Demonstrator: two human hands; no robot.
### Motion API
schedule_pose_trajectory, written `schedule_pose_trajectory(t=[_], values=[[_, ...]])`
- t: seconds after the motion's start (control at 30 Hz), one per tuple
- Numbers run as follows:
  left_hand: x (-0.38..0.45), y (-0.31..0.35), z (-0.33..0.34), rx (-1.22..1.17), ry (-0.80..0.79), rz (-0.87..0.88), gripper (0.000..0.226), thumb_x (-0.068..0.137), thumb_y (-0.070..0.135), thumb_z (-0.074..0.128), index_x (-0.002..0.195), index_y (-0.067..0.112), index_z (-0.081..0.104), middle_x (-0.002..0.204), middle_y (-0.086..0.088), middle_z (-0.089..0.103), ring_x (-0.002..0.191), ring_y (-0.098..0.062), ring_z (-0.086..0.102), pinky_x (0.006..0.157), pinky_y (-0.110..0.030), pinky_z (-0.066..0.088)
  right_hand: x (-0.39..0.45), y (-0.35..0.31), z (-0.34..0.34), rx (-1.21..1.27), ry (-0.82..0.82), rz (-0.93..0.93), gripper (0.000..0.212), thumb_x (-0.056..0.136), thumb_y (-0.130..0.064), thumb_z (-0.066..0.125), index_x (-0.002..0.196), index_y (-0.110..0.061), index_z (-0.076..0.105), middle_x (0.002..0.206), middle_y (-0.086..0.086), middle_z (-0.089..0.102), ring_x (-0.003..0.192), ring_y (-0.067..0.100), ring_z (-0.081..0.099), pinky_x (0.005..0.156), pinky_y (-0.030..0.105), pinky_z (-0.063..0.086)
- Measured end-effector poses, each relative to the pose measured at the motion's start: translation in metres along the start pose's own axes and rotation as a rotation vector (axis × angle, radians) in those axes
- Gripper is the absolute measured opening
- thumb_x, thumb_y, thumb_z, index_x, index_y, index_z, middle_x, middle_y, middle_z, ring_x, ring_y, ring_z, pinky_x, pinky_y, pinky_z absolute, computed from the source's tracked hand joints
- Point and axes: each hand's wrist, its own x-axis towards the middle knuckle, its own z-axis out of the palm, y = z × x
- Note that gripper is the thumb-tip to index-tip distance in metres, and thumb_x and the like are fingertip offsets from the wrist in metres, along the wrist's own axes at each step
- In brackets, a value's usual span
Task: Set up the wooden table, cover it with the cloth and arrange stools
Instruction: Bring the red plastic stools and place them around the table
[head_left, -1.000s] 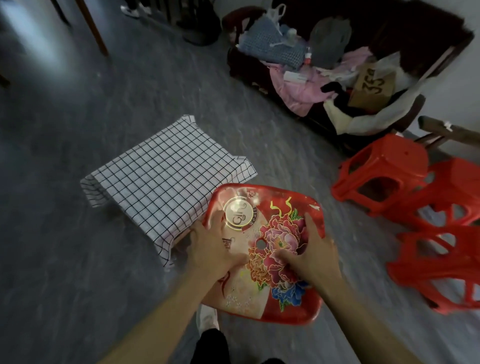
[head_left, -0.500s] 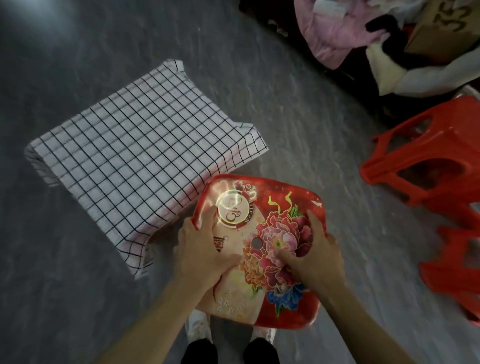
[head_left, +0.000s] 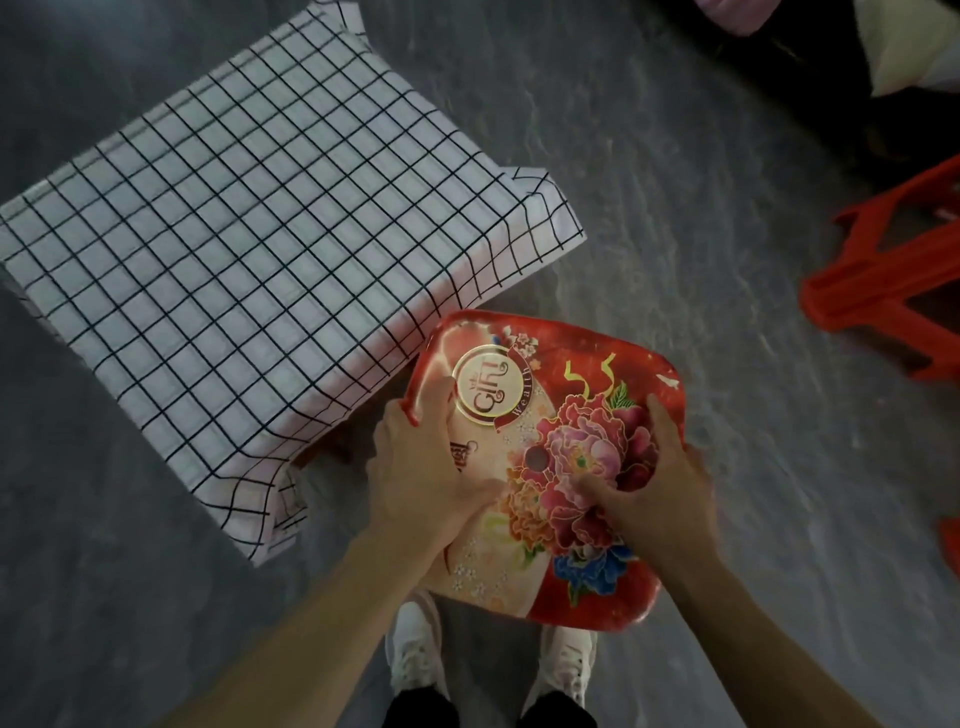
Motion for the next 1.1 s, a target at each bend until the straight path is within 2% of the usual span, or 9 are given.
schedule_pose_trajectory(t=[0.2, 0.57, 0.7, 0.83, 0.9, 0.97, 1.1], values=[[0.019, -0.01, 0.014, 0.037, -0.031, -0.019, 0.12, 0.047, 0.059, 0.089, 0.141, 0.044, 0.016, 0.137, -0.008, 0.034, 0.132, -0.03, 0.033, 0.104, -0.055, 0.039, 0.018, 0.004, 0.018, -0.025, -0.014, 0.006, 0.118, 0.061, -0.062, 0.082, 0.152, -0.047, 0.009, 0.142, 0.008, 0.046, 0.129, 0.032, 0.048, 0.103, 0.057, 0.044], [0.057, -0.014, 0.01, 0.088, -0.125, -0.005, 0.117, 0.051, 0.05, 0.091, 0.141, 0.046, 0.017, 0.138, -0.014, 0.039, 0.129, -0.035, 0.039, 0.104, -0.056, 0.04, 0.038, -0.002, 0.035, -0.001, -0.019, 0.035, 0.119, 0.056, -0.069, 0.08, 0.148, -0.046, 0.008, 0.143, 0.012, 0.047, 0.13, 0.037, 0.047, 0.101, 0.062, 0.044], [0.056, -0.013, 0.01, 0.101, -0.149, -0.011, 0.118, 0.057, 0.046, 0.09, 0.143, 0.047, 0.01, 0.151, -0.018, 0.024, 0.138, -0.039, 0.03, 0.108, -0.056, 0.035, 0.037, -0.005, 0.035, -0.042, -0.032, 0.056, 0.116, 0.061, -0.065, 0.081, 0.148, -0.046, 0.006, 0.144, 0.018, 0.038, 0.132, 0.042, 0.042, 0.102, 0.063, 0.042], [0.055, -0.018, 0.005, 0.139, -0.199, 0.019, 0.117, 0.066, 0.052, 0.083, 0.15, 0.047, 0.001, 0.161, -0.017, 0.008, 0.147, -0.04, 0.015, 0.113, -0.057, 0.028, 0.033, -0.007, 0.028, -0.077, -0.06, 0.024, 0.117, 0.065, -0.063, 0.08, 0.151, -0.043, 0.003, 0.152, 0.013, 0.028, 0.137, 0.04, 0.037, 0.106, 0.061, 0.04], [0.053, -0.018, -0.003, 0.175, -0.219, 0.03, 0.107, 0.073, 0.058, 0.076, 0.152, 0.042, 0.006, 0.162, -0.015, 0.01, 0.149, -0.037, 0.01, 0.115, -0.056, 0.026, 0.027, -0.012, 0.018, -0.104, -0.065, -0.015, 0.117, 0.067, -0.062, 0.079, 0.152, -0.041, 0.001, 0.154, 0.011, 0.026, 0.139, 0.038, 0.034, 0.106, 0.061, 0.039], [0.044, -0.012, -0.019, 0.179, -0.226, 0.063, 0.097, 0.074, 0.066, 0.065, 0.153, 0.035, 0.018, 0.16, -0.012, 0.02, 0.148, -0.035, 0.012, 0.116, -0.055, 0.026, 0.015, -0.025, 0.0, -0.148, -0.088, -0.051, 0.118, 0.066, -0.067, 0.076, 0.151, -0.04, -0.001, 0.152, 0.011, 0.03, 0.138, 0.037, 0.036, 0.105, 0.062, 0.04], [0.009, 0.021, -0.071, 0.131, -0.234, 0.155, 0.088, 0.067, 0.08, 0.042, 0.137, 0.028, 0.047, 0.139, -0.003, 0.048, 0.133, -0.027, 0.039, 0.106, -0.05, 0.039, -0.012, -0.054, -0.047, -0.181, -0.165, -0.146, 0.12, 0.05, -0.088, 0.064, 0.147, -0.042, 0.011, 0.142, 0.005, 0.049, 0.127, 0.034, 0.051, 0.099, 0.061, 0.045]])
